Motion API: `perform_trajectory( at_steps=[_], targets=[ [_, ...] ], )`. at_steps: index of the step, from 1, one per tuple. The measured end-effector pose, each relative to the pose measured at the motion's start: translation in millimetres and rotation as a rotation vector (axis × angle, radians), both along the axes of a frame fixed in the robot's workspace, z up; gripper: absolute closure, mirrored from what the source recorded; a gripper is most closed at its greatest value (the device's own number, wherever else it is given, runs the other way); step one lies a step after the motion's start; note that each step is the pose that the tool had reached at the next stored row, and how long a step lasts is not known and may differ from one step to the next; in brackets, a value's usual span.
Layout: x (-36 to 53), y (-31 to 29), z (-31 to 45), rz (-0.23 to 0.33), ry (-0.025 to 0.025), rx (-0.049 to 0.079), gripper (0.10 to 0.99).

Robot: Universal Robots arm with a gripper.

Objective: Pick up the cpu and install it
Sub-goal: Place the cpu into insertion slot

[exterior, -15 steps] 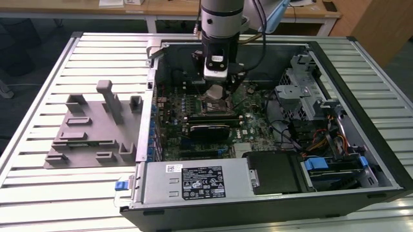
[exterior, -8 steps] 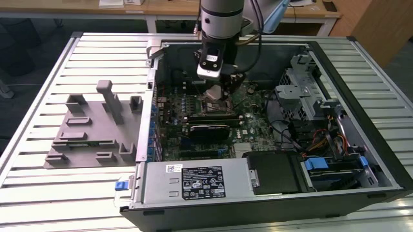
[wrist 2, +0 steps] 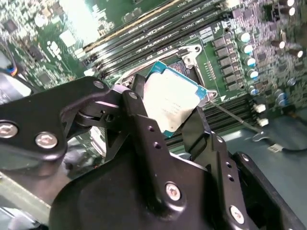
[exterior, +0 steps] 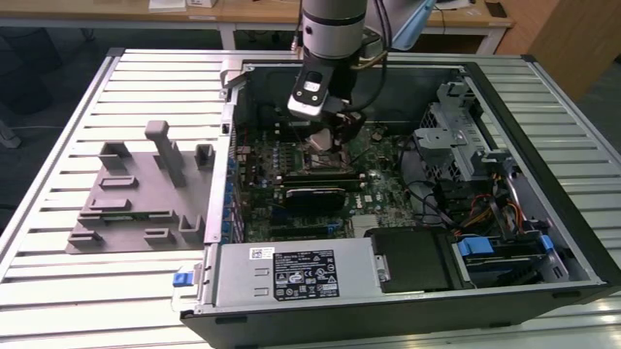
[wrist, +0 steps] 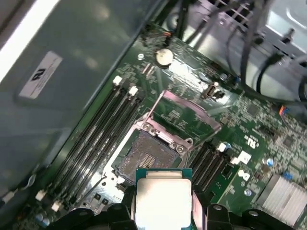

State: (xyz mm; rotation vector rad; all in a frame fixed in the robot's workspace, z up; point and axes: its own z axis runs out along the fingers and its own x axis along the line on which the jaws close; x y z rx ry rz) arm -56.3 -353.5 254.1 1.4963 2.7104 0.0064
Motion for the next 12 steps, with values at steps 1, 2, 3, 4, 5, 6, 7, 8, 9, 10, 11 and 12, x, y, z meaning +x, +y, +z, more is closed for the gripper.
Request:
perform_trajectory(
  at_steps=[1,2,3,4,5,6,7,8,9,10,11,12],
  targets=[
    [0.0,0.0,-0.2,-0.018,0.0000,0.000,0.541],
    [0.0,0.0,-0.4,-0.037,0.0000,0.000,0.541],
    [0.0,0.0,-0.5,-0.056,0.0000,0.000,0.541],
    [0.0,0.0,-0.6,-0.073,0.0001,0.000,0.541],
    [0.0,0.0,-0.7,-0.092,0.0001,0.000,0.541],
    [0.0,0.0,-0.9,-0.109,0.0000,0.000,0.541],
    [0.0,0.0,-1.0,-0.127,0.0000,0.000,0.541],
    [0.0,0.0,-1.1,-0.145,0.0000,0.000,0.541],
    [0.0,0.0,-1.2,-0.165,0.0000,0.000,0.541],
    [0.0,0.0,-1.3,-0.183,0.0000,0.000,0.541],
    [0.0,0.0,-1.4,-0.200,0.0000,0.000,0.541],
    [0.0,0.0,-1.5,-0.218,0.0000,0.000,0.541]
  ],
)
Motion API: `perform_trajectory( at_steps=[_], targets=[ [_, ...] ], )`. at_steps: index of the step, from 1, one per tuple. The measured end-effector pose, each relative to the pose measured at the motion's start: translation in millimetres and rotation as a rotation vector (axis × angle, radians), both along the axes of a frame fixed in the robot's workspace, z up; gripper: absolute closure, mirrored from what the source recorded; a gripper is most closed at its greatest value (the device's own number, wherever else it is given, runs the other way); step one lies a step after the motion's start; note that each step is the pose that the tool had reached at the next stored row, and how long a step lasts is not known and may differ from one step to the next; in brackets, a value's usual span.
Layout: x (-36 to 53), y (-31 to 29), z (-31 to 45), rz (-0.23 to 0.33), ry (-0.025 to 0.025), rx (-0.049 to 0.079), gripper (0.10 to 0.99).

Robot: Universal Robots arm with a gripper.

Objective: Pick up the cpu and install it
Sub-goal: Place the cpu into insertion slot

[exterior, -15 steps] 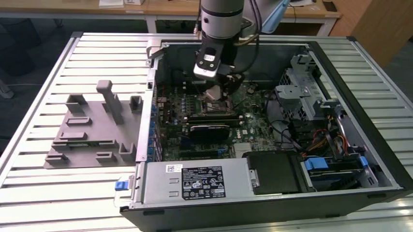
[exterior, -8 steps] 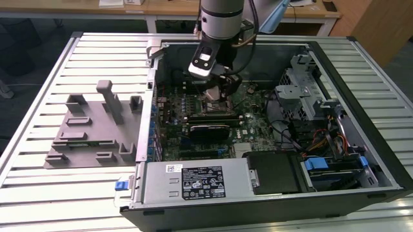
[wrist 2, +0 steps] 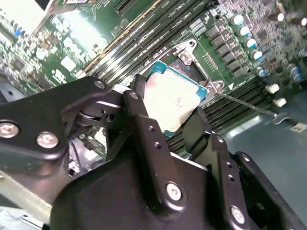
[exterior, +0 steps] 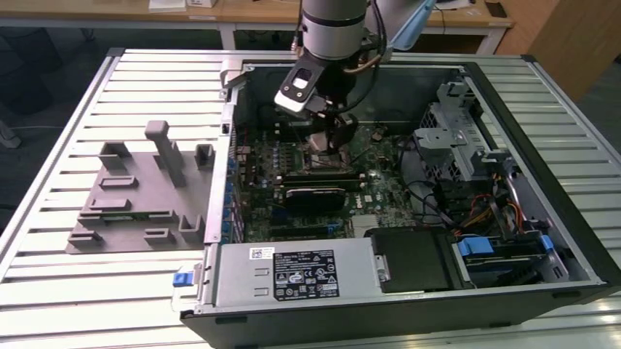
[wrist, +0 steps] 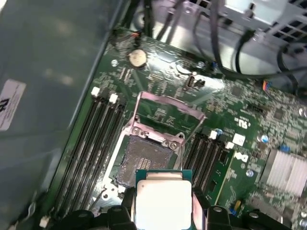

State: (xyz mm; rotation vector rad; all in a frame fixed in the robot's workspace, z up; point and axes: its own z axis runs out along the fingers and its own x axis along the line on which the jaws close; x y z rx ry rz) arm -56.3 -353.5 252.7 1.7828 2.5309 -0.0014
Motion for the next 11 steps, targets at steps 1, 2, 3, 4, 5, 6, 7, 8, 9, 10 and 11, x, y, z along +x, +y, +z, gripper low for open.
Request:
perform_trajectory(
  at_steps=[1,2,3,4,5,6,7,8,9,10,11],
  targets=[
    [0.0,0.0,-0.1,-0.018,0.0001,0.000,0.541],
    [0.0,0.0,-0.2,-0.036,0.0000,0.000,0.541],
    [0.0,0.0,-0.3,-0.054,0.0000,0.000,0.541],
    [0.0,0.0,-0.4,-0.074,0.0000,0.000,0.541],
    [0.0,0.0,-0.5,-0.092,0.0000,0.000,0.541],
    [0.0,0.0,-0.5,-0.109,0.0000,0.000,0.541],
    [0.0,0.0,-0.7,-0.128,0.0000,0.000,0.541],
    [0.0,0.0,-0.8,-0.145,0.0000,0.000,0.541],
    [0.0,0.0,-0.9,-0.163,0.0000,0.000,0.541],
    [0.0,0.0,-1.1,-0.182,-0.0001,0.000,0.541],
    [0.0,0.0,-1.4,-0.205,-0.0001,0.000,0.541]
  ],
)
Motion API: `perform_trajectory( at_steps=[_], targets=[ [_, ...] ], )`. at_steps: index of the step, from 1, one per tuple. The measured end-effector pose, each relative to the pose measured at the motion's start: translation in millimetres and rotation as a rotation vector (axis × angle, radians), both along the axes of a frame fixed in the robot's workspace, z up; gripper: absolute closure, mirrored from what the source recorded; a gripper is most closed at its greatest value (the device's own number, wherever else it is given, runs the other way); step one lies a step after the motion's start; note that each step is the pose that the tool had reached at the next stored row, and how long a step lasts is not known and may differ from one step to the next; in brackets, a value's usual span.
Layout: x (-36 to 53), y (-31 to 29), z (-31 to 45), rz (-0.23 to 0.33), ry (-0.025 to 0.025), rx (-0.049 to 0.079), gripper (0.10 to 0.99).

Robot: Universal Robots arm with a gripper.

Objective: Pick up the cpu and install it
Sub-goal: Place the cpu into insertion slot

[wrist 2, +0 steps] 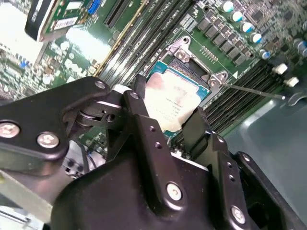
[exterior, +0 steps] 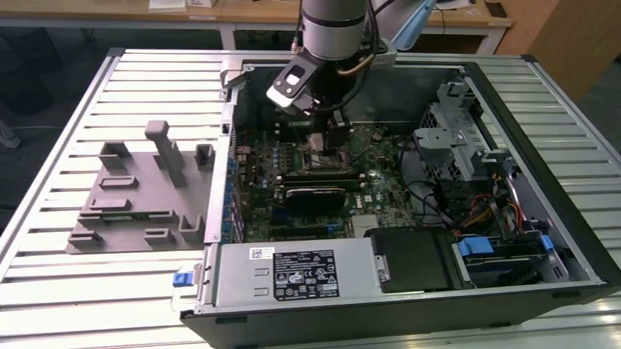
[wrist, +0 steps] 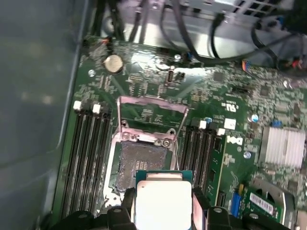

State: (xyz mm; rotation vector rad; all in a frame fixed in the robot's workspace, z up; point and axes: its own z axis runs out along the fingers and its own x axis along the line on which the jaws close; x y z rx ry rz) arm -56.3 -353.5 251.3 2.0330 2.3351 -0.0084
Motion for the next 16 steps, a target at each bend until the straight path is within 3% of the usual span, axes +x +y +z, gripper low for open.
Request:
perform_trajectory(
  at_steps=[3,16],
  targets=[
    [0.0,0.0,-1.1,-0.045,0.0001,0.000,0.541],
    [0.0,4.9,-13.1,-0.067,0.0000,0.000,0.541]
  ],
)
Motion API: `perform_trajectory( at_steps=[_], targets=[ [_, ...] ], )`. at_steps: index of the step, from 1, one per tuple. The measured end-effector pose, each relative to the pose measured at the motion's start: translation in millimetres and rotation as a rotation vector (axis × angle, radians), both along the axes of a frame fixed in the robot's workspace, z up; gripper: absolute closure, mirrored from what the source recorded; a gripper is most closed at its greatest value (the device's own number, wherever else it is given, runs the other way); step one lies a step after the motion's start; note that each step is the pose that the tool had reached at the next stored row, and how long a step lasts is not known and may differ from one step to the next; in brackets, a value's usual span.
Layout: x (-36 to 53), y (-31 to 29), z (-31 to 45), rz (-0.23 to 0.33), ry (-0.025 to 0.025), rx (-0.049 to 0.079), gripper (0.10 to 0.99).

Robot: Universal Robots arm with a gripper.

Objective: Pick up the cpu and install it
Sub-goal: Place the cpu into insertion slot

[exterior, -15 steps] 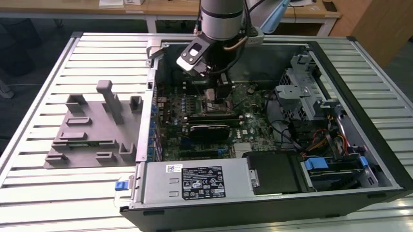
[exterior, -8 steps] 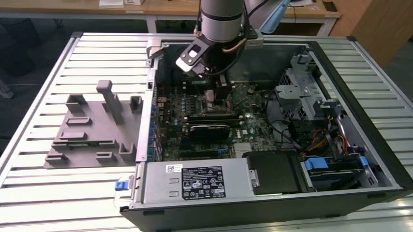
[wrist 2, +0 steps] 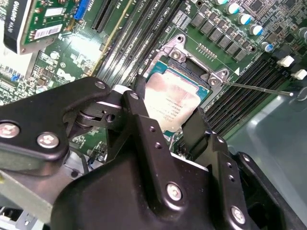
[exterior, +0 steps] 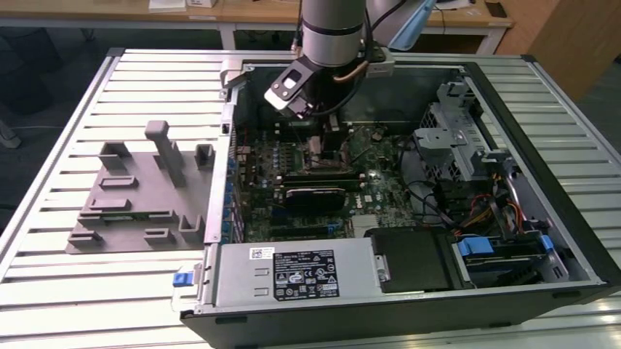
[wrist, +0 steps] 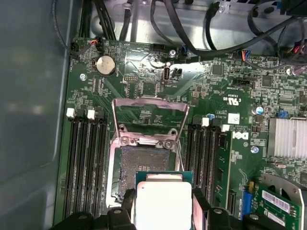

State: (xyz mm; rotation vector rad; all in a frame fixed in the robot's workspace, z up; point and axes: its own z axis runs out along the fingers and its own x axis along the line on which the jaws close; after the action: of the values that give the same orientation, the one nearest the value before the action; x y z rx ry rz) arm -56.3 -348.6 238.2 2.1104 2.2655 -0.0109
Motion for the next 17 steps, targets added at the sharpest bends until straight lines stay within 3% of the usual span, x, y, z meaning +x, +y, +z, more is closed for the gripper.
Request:
perform_trajectory(
  at_steps=[17],
  targets=[
    [1.4,11.1,-17.4,-0.009,0.0000,0.000,0.541]
  ],
)
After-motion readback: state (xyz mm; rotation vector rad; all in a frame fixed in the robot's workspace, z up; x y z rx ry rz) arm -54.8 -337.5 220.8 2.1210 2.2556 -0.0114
